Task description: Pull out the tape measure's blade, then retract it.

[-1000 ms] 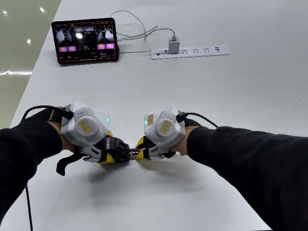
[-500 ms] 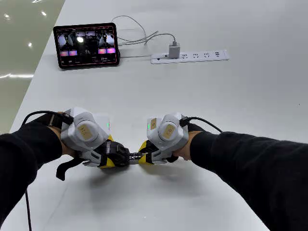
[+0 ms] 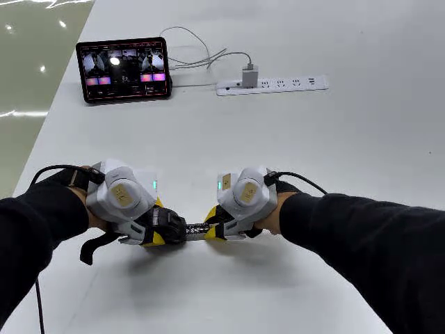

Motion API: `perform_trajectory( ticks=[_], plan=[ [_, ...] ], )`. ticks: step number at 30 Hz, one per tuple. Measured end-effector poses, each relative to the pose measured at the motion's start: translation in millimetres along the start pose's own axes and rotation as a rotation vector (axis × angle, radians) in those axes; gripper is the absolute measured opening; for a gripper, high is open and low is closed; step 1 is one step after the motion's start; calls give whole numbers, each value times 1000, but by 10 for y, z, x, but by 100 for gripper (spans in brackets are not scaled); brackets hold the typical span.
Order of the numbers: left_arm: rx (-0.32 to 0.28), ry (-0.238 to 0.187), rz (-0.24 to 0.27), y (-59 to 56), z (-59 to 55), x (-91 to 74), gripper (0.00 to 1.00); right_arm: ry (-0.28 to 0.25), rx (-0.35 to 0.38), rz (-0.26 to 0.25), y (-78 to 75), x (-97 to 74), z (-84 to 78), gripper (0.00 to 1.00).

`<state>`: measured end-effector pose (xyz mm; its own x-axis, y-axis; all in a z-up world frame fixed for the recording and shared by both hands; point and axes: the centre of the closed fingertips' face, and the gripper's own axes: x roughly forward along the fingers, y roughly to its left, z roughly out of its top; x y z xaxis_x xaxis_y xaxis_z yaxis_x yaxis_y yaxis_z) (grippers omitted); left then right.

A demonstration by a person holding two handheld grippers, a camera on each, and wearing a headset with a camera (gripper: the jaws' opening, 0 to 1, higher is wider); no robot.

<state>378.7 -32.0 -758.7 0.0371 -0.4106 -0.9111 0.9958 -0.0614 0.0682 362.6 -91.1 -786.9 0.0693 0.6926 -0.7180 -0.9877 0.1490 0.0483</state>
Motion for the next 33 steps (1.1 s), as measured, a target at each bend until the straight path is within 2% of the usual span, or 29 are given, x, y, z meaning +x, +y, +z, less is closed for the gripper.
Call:
perform_trajectory(
  ticks=[33],
  plan=[
    [6,-4,2,-12,10,-1,30,21,12,-19,6,-172,-192,8]
  ],
)
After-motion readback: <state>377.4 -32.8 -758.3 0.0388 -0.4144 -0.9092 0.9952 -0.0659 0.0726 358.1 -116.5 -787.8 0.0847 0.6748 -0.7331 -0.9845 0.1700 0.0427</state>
